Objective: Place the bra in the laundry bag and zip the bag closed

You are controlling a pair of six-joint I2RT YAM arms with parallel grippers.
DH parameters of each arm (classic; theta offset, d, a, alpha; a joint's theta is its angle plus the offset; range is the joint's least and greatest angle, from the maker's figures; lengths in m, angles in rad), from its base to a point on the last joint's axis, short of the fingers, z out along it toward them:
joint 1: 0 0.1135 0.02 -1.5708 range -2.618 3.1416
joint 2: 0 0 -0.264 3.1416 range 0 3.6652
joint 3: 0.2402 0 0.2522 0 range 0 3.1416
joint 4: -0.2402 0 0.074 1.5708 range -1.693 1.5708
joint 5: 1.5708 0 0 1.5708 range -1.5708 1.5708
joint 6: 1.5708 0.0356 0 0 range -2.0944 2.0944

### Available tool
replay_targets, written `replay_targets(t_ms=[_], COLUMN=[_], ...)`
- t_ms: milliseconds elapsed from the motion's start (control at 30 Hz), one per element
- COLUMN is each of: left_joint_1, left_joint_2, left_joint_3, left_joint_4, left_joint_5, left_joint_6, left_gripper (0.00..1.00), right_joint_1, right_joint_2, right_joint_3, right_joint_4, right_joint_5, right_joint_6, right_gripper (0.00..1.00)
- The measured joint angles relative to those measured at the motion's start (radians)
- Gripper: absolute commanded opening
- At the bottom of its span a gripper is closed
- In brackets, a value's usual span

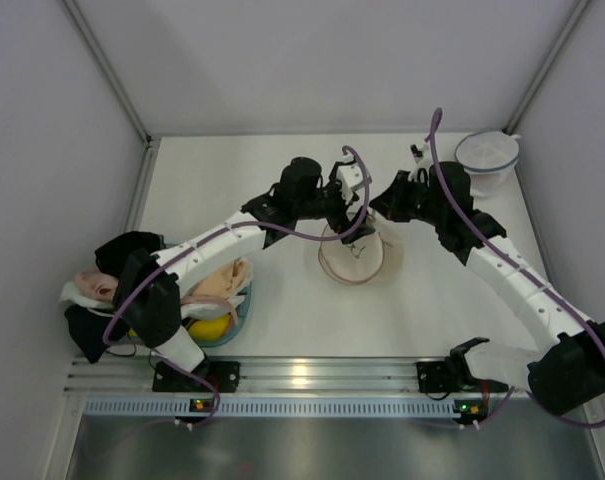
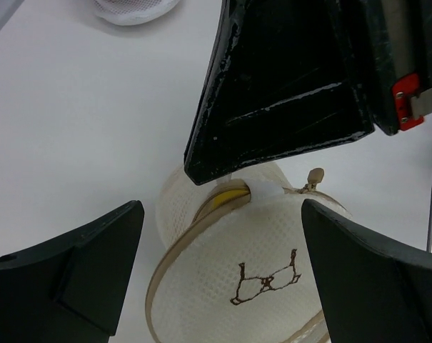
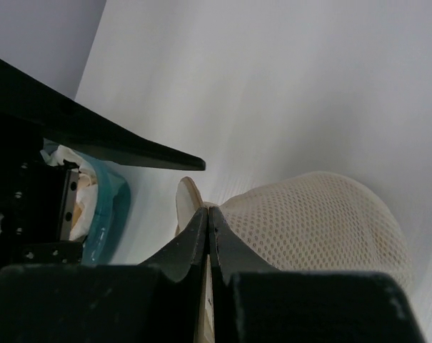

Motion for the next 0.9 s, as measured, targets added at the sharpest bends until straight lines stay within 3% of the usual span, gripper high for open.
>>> replay_targets(t_ms=[533,700,900], left_joint_1=[-0.003,-0.003,-0.003], left_joint_2=[0.086,0.092,0.118], left_joint_3=[0.001,0.0,-0.005], left_joint_4=[0.229,0.267,0.28], left_joint_5=[0.066,0.079,0.099], left_joint_6=[-0.141,-0.172,-0.182], left_gripper=[0.91,0.79,0.76], right_joint_1=[0.0,0.0,0.0], right_joint_2=[-0.029,-0.031,-0.041], right_joint_3=[-0.002,-0.003,-0.003], right_joint_4=[0.031,0.038,0.041], right_joint_5=[-0.003,-0.004,-0.002], right_joint_6=[0.028,0.032,0.039], right_gripper=[0.0,0.0,0.0])
